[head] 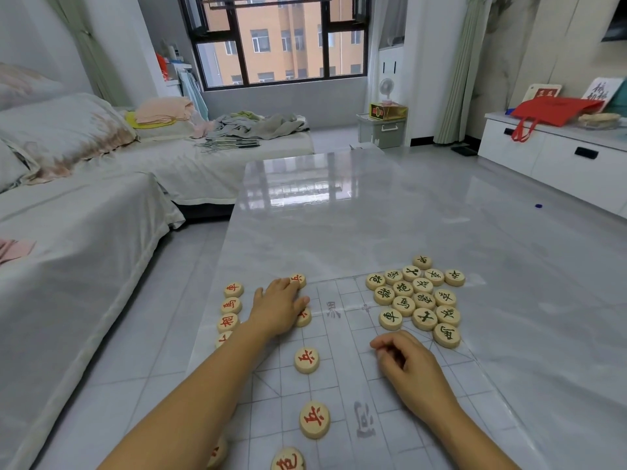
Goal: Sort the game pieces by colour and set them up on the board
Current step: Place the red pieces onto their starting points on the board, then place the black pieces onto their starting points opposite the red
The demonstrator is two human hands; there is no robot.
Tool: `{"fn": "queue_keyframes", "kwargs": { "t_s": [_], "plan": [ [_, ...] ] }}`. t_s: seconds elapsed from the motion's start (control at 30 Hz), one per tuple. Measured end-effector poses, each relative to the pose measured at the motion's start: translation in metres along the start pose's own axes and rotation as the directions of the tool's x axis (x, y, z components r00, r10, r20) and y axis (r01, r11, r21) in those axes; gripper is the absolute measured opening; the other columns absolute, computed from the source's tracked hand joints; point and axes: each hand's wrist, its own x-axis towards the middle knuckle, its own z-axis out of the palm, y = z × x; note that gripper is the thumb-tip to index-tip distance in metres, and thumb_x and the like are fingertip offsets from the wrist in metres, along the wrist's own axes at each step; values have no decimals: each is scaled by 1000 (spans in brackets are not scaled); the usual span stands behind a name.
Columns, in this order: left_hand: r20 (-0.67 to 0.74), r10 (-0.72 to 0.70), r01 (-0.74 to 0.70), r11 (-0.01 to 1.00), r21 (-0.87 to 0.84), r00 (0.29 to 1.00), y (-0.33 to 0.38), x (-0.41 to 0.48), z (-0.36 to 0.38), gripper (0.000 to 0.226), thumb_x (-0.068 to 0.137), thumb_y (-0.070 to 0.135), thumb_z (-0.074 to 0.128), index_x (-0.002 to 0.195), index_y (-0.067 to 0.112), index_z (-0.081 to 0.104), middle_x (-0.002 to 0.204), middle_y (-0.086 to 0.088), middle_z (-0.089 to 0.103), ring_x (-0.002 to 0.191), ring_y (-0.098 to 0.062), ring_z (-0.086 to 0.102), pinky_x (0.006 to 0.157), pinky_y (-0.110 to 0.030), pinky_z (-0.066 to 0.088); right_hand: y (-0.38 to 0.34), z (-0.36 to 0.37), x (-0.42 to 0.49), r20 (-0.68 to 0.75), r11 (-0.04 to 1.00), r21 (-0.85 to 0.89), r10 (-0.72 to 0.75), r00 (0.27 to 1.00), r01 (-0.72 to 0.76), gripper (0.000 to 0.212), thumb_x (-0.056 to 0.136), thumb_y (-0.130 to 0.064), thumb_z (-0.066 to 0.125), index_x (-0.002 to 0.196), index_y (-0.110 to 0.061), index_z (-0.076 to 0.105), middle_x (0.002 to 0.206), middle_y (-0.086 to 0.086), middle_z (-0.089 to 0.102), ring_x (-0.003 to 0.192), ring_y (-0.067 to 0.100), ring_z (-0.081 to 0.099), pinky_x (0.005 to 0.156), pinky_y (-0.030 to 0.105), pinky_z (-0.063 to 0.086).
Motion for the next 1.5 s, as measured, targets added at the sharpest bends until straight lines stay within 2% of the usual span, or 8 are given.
{"fn": "queue_keyframes", "kwargs": {
  "t_s": [0.53, 0.63, 0.77, 0.87, 1.03, 1.1, 1.37, 1.5],
  "plan": [
    [-67, 105, -121, 939, -322, 992, 19, -69, -21, 53, 95, 38, 44, 144, 23, 30, 151, 0, 31, 137, -18, 31, 114, -37, 25, -13, -14, 1, 34, 966, 207, 151, 988, -154, 16, 88, -8, 55, 92, -22, 63, 94, 0, 62, 84, 11, 54, 64, 2, 41],
    [-54, 148, -157, 936, -314, 988, 21, -93, -22, 53, 94, 38, 46, 143, 26, 29, 152, 7, 28, 140, -11, 25, 114, -29, 22, -12, -36, 4, 65, 994, -64, 98, 993, -94, 19, 91, -12, 51, 105, -21, 60, 109, -3, 57, 99, 9, 52, 77, 8, 39],
    [-76, 178, -194, 925, -328, 981, 32, -115, -23, 53, 94, 37, 47, 143, 28, 29, 152, 12, 26, 138, -5, 25, 109, -17, 19, 9, -68, 1, -39, 743, -666, 59, 997, -70, 37, 97, -26, 36, 132, -25, 46, 148, -4, 32, 133, 19, 28, 105, 33, 25],
    [-72, 219, -231, 924, -306, 973, 43, -124, -21, 53, 94, 38, 46, 143, 30, 28, 152, 12, 25, 140, -4, 21, 110, -17, 17, 21, -74, -14, 49, 713, -701, 81, 996, -23, 42, 99, -32, 29, 140, -26, 35, 151, -5, 27, 136, 18, 28, 107, 33, 25],
    [-26, 235, -233, 932, -278, 972, 51, -131, -15, 53, 94, 39, 46, 142, 32, 28, 152, 13, 25, 139, -4, 23, 108, -16, 19, 23, -74, -38, -5, 697, -717, -43, 999, 27, 25, 83, -17, 63, 109, -17, 66, 116, 4, 64, 99, 29, 59, 80, 39, 46],
    [-1, 240, -232, 940, -251, 971, 53, -133, -14, 53, 93, 40, 46, 142, 32, 28, 152, 13, 25, 139, -4, 24, 110, -18, 21, 20, -77, -42, 15, 714, -698, -74, 997, 64, 18, 83, -19, 64, 101, -21, 66, 105, -2, 64, 88, 23, 57, 73, 31, 39],
    [102, 340, -324, 935, -144, 935, 85, -125, -10, 50, 94, 40, 46, 141, 31, 32, 151, 14, 28, 138, -5, 26, 111, -19, 20, 15, -88, -43, 51, 764, -642, -33, 998, 58, 35, 91, -41, 46, 125, -30, 46, 124, -12, 47, 109, 11, 44, 88, 24, 30],
    [142, 417, -412, 909, -70, 898, 109, -112, -10, 50, 95, 39, 45, 142, 28, 33, 152, 10, 27, 139, -6, 24, 112, -21, 18, 19, -105, -30, -87, 807, -588, -2, 996, -50, 30, 94, -32, 44, 121, -23, 52, 128, -4, 49, 114, 17, 45, 91, 29, 33]
  ]
}}
